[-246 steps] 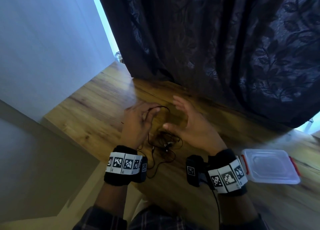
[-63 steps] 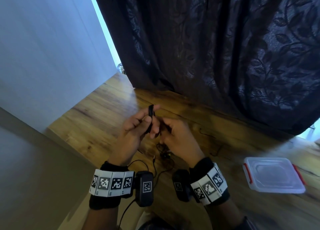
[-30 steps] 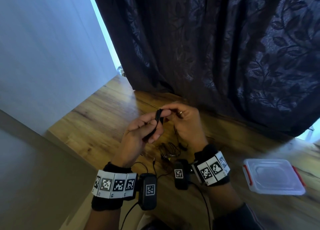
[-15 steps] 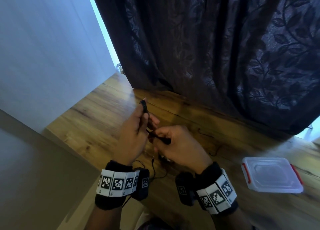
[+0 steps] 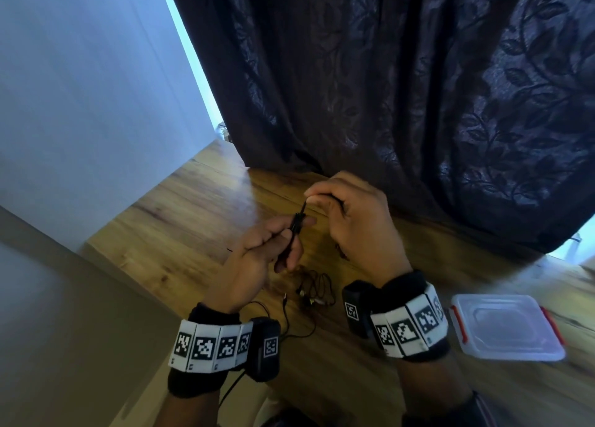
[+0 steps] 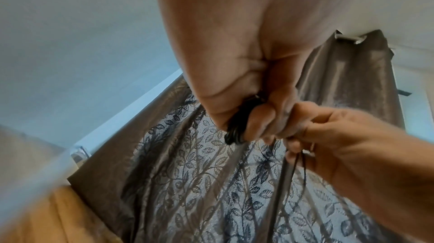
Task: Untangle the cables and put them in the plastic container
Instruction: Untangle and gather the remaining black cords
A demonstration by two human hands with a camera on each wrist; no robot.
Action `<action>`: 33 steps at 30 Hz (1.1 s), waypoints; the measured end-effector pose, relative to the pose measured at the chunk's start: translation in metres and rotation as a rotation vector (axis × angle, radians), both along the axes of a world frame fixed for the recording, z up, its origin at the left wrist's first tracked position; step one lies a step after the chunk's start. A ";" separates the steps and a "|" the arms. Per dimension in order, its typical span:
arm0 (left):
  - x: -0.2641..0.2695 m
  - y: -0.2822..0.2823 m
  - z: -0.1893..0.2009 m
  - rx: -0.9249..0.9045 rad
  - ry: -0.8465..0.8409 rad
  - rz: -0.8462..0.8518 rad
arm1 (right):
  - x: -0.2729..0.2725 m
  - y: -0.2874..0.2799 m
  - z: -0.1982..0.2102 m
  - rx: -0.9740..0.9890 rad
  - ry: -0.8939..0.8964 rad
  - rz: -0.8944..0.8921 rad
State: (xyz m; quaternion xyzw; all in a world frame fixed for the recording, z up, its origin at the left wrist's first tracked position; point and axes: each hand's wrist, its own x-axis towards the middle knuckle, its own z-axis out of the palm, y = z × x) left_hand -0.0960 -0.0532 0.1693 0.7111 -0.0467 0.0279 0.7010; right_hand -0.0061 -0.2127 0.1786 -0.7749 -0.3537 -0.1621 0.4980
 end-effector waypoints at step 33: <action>0.005 0.021 -0.024 0.245 -0.195 0.440 | -0.066 0.019 -0.015 -0.598 0.219 0.266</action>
